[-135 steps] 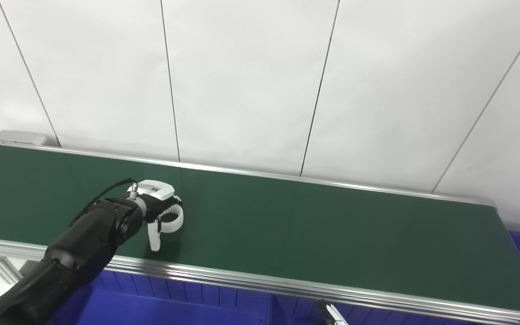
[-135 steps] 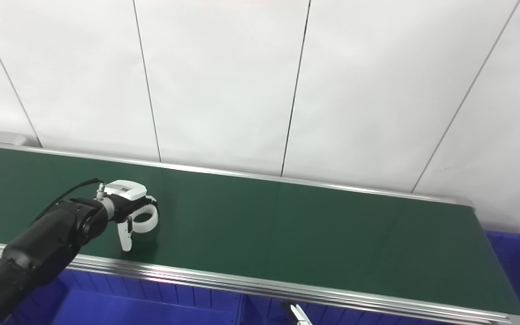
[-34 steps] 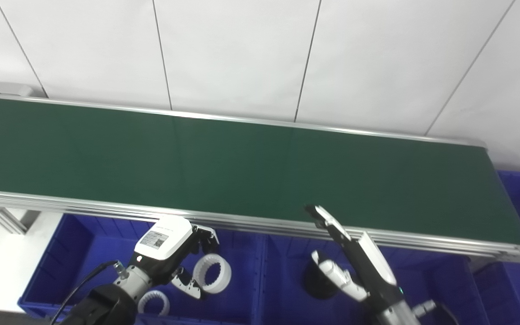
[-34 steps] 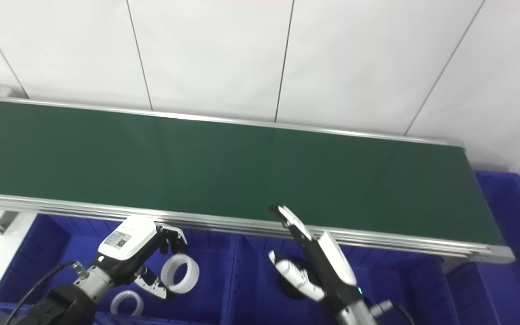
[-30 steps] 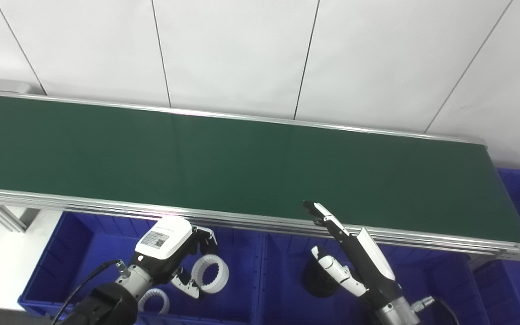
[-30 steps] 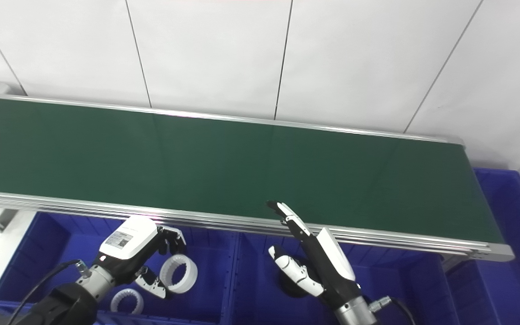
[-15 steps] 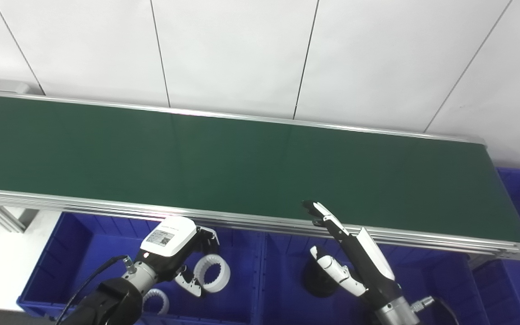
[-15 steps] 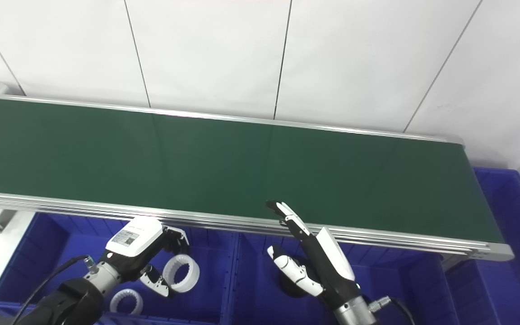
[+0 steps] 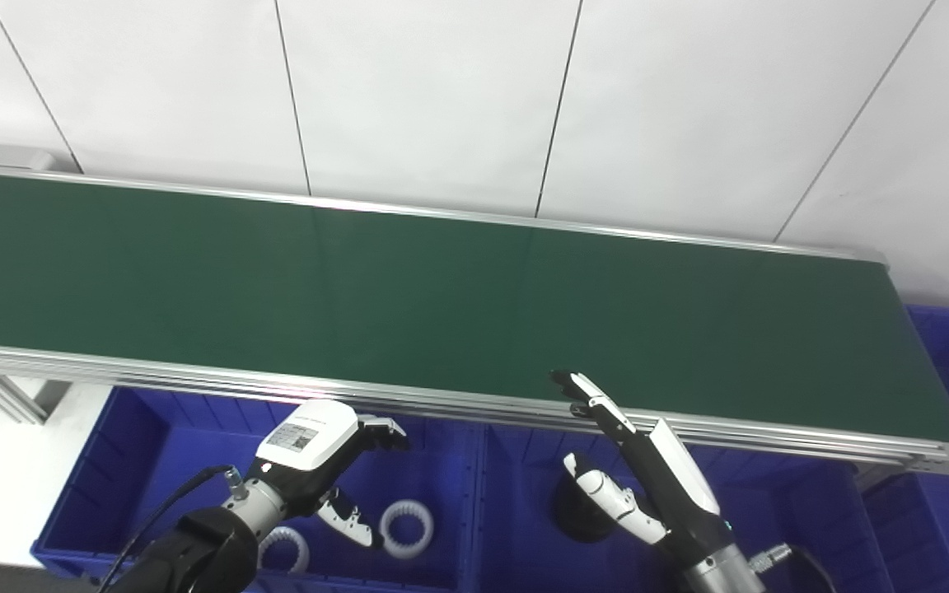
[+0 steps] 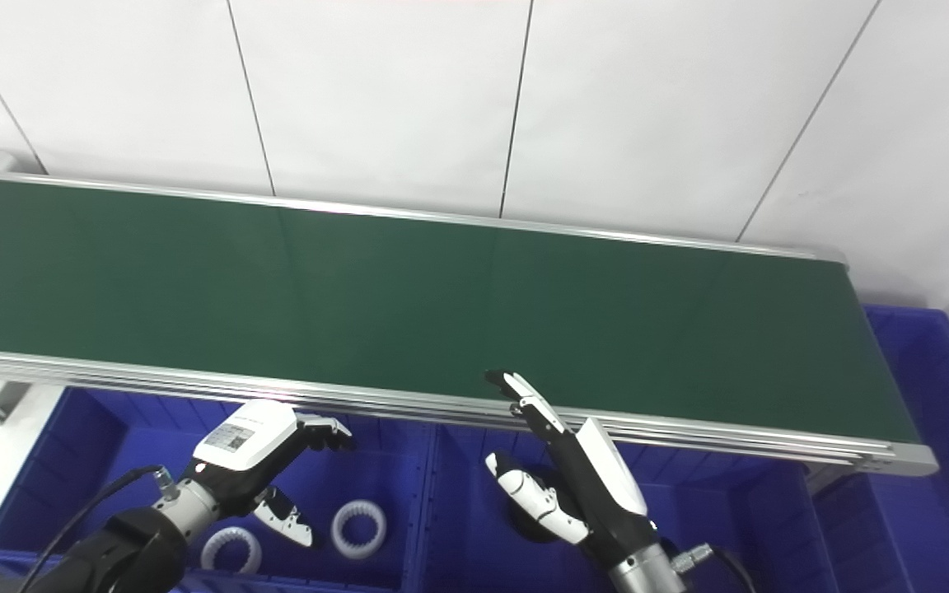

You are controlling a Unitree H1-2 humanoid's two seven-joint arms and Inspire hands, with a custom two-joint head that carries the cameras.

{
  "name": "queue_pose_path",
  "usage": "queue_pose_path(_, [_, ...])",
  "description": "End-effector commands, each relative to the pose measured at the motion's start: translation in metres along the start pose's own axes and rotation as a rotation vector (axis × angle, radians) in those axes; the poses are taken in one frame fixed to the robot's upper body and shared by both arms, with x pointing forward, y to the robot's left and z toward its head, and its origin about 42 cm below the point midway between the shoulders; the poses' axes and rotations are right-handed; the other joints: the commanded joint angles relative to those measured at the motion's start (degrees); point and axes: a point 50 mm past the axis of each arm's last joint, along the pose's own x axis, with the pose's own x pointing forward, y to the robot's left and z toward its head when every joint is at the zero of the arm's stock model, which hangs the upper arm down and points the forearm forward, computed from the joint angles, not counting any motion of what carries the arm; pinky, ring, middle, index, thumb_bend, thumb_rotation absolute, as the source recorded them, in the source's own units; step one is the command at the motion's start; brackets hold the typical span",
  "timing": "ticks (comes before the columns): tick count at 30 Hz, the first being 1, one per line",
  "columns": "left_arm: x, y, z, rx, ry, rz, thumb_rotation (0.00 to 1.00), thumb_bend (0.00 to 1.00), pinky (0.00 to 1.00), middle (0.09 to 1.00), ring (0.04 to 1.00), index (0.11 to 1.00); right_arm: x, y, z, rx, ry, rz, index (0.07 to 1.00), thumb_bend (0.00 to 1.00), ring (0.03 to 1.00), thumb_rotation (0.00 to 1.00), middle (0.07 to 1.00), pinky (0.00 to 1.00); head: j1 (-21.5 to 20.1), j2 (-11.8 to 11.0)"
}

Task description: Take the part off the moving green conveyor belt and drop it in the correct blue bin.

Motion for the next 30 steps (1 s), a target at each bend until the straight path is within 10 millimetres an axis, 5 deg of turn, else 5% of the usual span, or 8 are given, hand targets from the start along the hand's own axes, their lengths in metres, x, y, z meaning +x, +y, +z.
queue_pose_path(1, [0.005,0.017,0.002,0.03,-0.024,0.049,0.31,0.75,0.59,0.696,0.642,0.712,0.002,-0.006,0.011,0.0,-0.036,-0.031,0.927,0.35,0.919,0.94,0.954,0.85,0.06,0.03])
queue_pose_path(7, [0.003,0.02,0.004,0.003,-0.035,0.041,0.46,0.74,0.61,0.706,0.657,0.723,0.002,-0.004,0.01,-0.002,-0.036,-0.031,0.925,0.36,0.919,0.95,0.951,0.85,-0.09,0.25])
queue_pose_path(17, [-0.011,0.027,0.015,-0.592,-0.33,0.088,0.43,0.57,0.72,0.785,0.785,0.76,0.003,0.0,0.01,0.005,-0.035,-0.033,0.926,0.36,0.922,0.96,0.952,0.86,-1.39,0.66])
queue_pose_path(18, [-0.012,0.026,0.014,-0.634,-0.345,0.09,0.53,0.56,0.77,0.837,0.823,0.814,0.003,0.0,0.01,0.006,-0.037,-0.032,0.925,0.35,0.922,0.96,0.951,0.85,-1.39,0.66])
queue_pose_path(24, [-0.023,0.031,0.008,-0.763,-0.36,0.073,0.76,0.6,0.88,0.959,0.934,0.928,0.003,0.008,0.007,0.026,-0.035,-0.035,0.925,0.36,0.927,0.95,0.949,0.86,-2.21,0.81])
queue_pose_path(28, [-0.026,0.039,0.003,-0.79,-0.376,0.069,0.8,0.57,0.93,0.981,0.961,0.953,0.003,0.018,0.004,0.042,-0.025,-0.04,0.927,0.37,0.929,0.95,0.952,0.87,-7.4,0.57])
queue_pose_path(29, [-0.027,0.041,-0.002,-0.782,-0.391,0.065,0.82,0.55,0.95,0.989,0.972,0.963,0.005,0.023,0.002,0.048,-0.021,-0.041,0.93,0.39,0.928,0.94,0.953,0.87,-13.33,-0.37])
queue_pose_path(30, [-0.028,0.043,-0.006,-0.776,-0.4,0.06,0.82,0.54,0.95,0.99,0.974,0.965,0.006,0.028,0.0,0.053,-0.015,-0.041,0.93,0.39,0.928,0.94,0.953,0.87,-14.62,-0.63])
